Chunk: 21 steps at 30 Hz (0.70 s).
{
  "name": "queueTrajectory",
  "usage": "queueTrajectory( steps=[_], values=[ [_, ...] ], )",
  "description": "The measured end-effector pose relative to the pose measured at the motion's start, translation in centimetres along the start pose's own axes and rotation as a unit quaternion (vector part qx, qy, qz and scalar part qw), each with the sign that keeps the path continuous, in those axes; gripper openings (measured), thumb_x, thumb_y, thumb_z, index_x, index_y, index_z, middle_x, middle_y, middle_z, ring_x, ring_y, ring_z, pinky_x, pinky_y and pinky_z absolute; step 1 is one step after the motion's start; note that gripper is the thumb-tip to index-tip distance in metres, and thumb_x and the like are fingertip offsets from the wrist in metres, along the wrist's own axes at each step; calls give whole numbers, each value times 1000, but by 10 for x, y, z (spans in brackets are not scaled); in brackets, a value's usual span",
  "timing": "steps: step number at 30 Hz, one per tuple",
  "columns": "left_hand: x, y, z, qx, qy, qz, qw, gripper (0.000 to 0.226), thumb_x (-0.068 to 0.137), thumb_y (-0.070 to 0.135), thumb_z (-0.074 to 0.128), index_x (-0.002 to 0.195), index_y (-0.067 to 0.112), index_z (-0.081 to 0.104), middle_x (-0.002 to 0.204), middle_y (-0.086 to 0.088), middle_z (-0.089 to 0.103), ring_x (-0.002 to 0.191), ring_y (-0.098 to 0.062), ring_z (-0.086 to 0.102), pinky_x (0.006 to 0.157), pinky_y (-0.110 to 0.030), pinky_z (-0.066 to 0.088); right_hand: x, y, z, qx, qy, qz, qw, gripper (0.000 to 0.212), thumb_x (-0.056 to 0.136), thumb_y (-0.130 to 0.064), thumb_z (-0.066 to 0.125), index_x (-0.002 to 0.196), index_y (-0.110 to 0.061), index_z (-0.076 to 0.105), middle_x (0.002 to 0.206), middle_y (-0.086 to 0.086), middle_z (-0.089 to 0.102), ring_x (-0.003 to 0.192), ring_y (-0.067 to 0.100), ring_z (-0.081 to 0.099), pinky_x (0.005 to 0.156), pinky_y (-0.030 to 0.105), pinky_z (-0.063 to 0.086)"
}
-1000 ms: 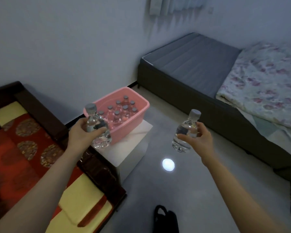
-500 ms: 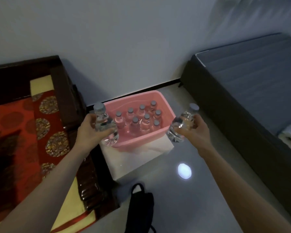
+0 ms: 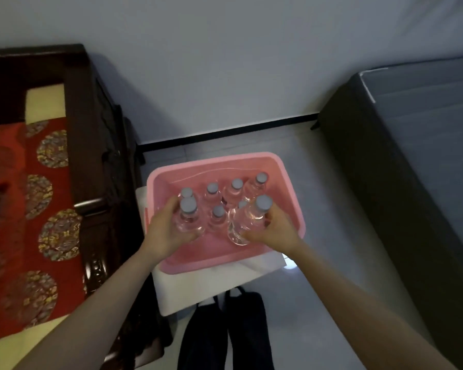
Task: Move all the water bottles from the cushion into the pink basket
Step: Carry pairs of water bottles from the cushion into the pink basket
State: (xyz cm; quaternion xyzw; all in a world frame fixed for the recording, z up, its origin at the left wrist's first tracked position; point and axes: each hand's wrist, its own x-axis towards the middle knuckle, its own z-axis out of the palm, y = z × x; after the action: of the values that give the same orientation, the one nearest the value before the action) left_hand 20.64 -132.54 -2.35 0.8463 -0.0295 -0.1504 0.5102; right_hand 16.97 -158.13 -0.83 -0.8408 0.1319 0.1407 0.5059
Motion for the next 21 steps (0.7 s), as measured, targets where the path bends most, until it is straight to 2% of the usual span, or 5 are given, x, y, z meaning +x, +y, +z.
queueTrajectory(
  steps=[3, 7, 13, 17, 21],
  values=[
    [14, -15, 15, -22, 4, -12, 1000, 80, 50, 34, 89, 119, 34, 49, 108, 25, 59, 94, 14, 57, 78, -5, 43, 30, 4, 4, -29, -53, -9, 998, 57, 58, -16, 87, 109, -24, 62, 91, -19, 68, 80, -11, 62, 67, 8, 44],
    [24, -28, 30, -8, 26, -41, 999, 86, 63, 19, 87, 134, 25, 40, 104, 30, 57, 89, 14, 55, 72, 0, 41, 54, 19, 14, -74, -119, -15, 990, 65, 56, -30, 86, 116, -27, 60, 101, -15, 70, 91, 1, 66, 80, 30, 57],
    [41, -42, 39, 18, 8, -57, 998, 90, 67, 18, 85, 142, 21, 35, 100, 14, 64, 88, -10, 63, 70, -11, 45, 68, 24, 27, -195, -210, -82, 955, 70, 64, -31, 83, 126, -24, 53, 112, -13, 63, 101, 9, 59, 87, 28, 49],
    [51, -53, 46, 33, 12, -68, 997, 92, 65, 14, 85, 143, 26, 36, 100, 7, 67, 90, -12, 63, 74, -17, 44, 81, 29, 41, -283, -250, -117, 919, 62, 62, -26, 81, 118, -19, 56, 109, 0, 66, 96, 25, 62, 77, 34, 49],
    [57, -62, 55, 63, 17, -76, 995, 86, 58, 11, 85, 135, 25, 47, 103, 1, 66, 92, -16, 62, 76, -17, 42, 83, 36, 44, -378, -244, -127, 884, 56, 66, -30, 78, 118, -27, 60, 117, -4, 61, 100, 23, 60, 74, 36, 52]
  ],
)
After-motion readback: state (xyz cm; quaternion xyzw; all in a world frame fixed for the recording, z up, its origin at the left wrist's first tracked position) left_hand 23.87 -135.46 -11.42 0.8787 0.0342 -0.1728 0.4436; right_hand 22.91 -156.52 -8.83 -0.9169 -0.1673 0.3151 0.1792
